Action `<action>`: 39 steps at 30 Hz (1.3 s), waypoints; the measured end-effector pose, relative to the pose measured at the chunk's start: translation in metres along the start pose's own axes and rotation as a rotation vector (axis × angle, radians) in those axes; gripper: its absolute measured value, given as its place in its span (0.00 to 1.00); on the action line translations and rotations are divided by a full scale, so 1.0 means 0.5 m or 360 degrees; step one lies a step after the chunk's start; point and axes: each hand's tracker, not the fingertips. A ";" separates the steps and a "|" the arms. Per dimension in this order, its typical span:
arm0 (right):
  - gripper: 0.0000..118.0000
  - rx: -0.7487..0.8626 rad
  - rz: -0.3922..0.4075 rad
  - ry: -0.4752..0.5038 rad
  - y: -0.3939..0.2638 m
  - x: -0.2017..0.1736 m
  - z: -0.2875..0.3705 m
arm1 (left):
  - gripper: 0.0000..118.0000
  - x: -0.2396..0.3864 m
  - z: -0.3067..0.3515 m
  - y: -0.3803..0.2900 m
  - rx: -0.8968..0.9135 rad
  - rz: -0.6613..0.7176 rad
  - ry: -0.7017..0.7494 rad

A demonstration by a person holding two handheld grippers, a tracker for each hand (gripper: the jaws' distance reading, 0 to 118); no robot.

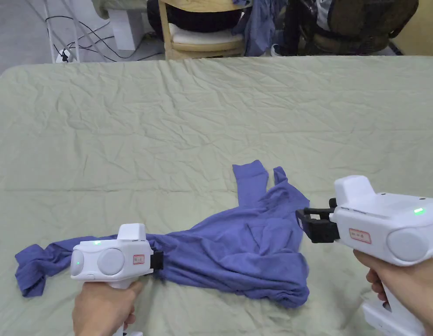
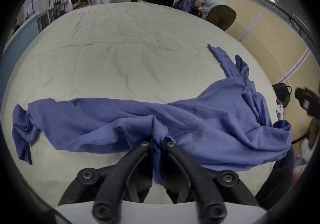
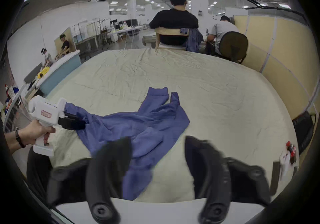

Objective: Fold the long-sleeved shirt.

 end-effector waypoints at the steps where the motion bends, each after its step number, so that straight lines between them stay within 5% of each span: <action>1: 0.61 -0.0015 0.0046 -0.0004 0.033 0.023 -0.037 | 0.07 -0.006 -0.004 0.000 -0.0011 0.0028 -0.0017; 2: 0.61 -0.0082 0.0229 -0.0072 0.090 0.046 -0.110 | 0.07 -0.013 -0.003 0.002 -0.0023 0.0119 -0.0057; 6: 0.60 -0.0252 0.0425 0.0031 0.164 0.083 -0.240 | 0.07 -0.003 -0.003 -0.005 -0.0010 0.0093 -0.0043; 13: 0.56 -0.0528 0.0151 0.0104 0.221 0.128 -0.445 | 0.07 -0.007 -0.005 -0.009 0.0009 0.0089 -0.0034; 17: 0.36 -0.0625 0.0162 0.0056 0.167 0.122 -0.507 | 0.07 -0.010 -0.008 -0.009 0.0010 0.0081 -0.0041; 20: 0.35 -0.0554 0.0176 0.0020 0.170 0.109 -0.482 | 0.07 -0.011 -0.011 -0.009 0.0012 0.0075 -0.0043; 23: 0.08 -0.0549 0.0239 0.0075 0.173 0.094 -0.452 | 0.07 -0.009 -0.011 -0.013 0.0029 0.0079 -0.0037; 24: 0.07 -0.0486 0.0262 -0.0030 0.172 0.085 -0.432 | 0.07 -0.011 -0.004 -0.014 0.0050 0.0093 -0.0043; 30: 0.06 -0.0095 0.0092 -0.0012 0.210 0.097 -0.256 | 0.07 -0.010 0.096 0.004 0.0279 0.0083 -0.0023; 39: 0.06 0.0439 0.0114 -0.0059 0.305 0.052 0.127 | 0.06 0.014 0.359 0.138 0.0722 -0.0074 -0.0057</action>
